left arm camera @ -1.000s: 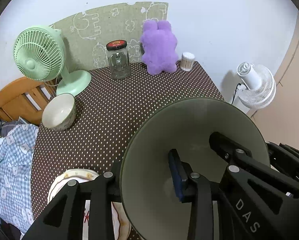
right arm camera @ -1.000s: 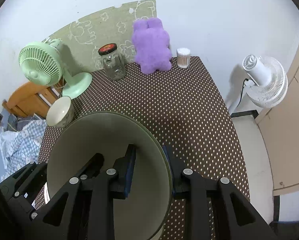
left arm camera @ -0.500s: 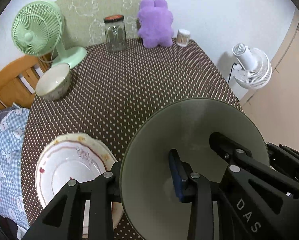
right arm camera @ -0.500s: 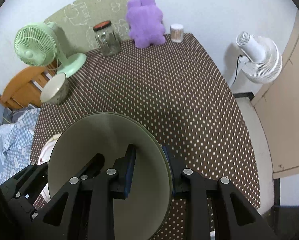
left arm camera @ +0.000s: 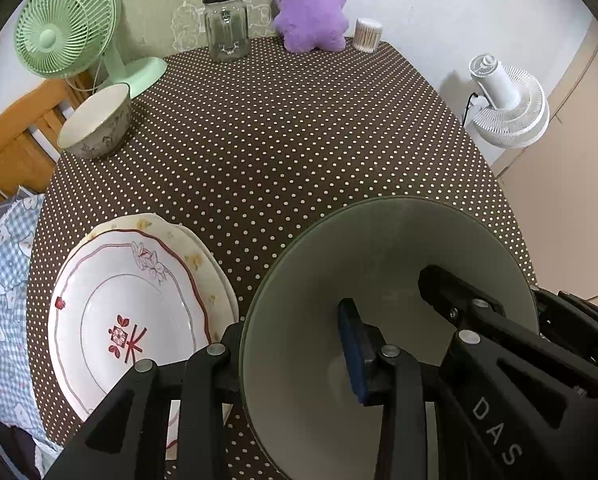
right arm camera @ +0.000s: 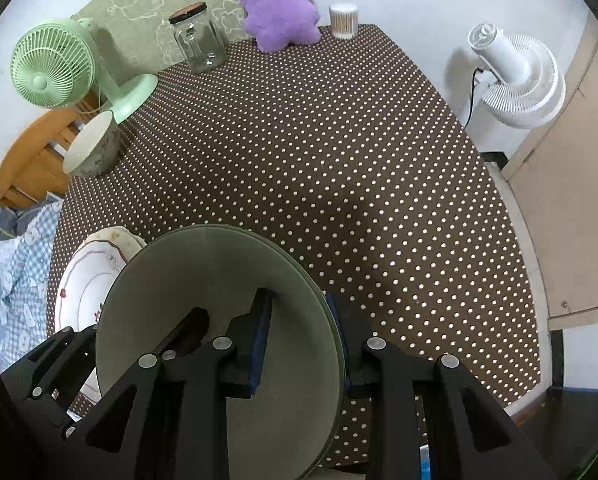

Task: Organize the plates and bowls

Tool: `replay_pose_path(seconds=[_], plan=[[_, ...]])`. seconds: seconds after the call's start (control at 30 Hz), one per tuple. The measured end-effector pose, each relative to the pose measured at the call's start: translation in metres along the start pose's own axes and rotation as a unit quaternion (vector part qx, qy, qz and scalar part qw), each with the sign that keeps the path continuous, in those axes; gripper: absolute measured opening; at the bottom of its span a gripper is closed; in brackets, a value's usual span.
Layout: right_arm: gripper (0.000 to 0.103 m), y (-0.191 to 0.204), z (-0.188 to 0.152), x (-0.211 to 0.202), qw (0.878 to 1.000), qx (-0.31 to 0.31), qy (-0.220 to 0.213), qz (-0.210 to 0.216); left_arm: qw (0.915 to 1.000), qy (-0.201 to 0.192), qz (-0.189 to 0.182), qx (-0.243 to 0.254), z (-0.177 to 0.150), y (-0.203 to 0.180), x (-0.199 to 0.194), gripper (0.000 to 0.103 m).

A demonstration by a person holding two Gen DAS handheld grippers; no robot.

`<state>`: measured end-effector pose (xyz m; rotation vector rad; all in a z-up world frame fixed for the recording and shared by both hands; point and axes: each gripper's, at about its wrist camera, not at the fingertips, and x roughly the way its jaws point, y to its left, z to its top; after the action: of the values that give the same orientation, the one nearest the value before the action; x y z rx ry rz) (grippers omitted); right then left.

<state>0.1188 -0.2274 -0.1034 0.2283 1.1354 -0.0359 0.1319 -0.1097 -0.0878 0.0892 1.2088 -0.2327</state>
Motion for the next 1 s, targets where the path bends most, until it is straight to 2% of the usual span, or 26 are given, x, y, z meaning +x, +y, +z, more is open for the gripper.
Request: replay_pose_path(seconds=[0.3,0.7,1.0], plan=[[0.032,0.007,0.001,0.017,1.0,-0.007,0.017,-0.003,0.9997,0.019,-0.004,-0.015,-0.002,0.011,0.015,0.036],[0.035,0.013,-0.002,0.014,1.0,-0.016,0.002,-0.016,0.999,0.007,-0.027,-0.034,-0.006,0.018,0.014,0.036],[0.038,0.013,-0.003,0.013,1.0,-0.011,0.007,-0.018,0.998,0.012,-0.044,-0.044,-0.006,0.016,0.018,0.037]])
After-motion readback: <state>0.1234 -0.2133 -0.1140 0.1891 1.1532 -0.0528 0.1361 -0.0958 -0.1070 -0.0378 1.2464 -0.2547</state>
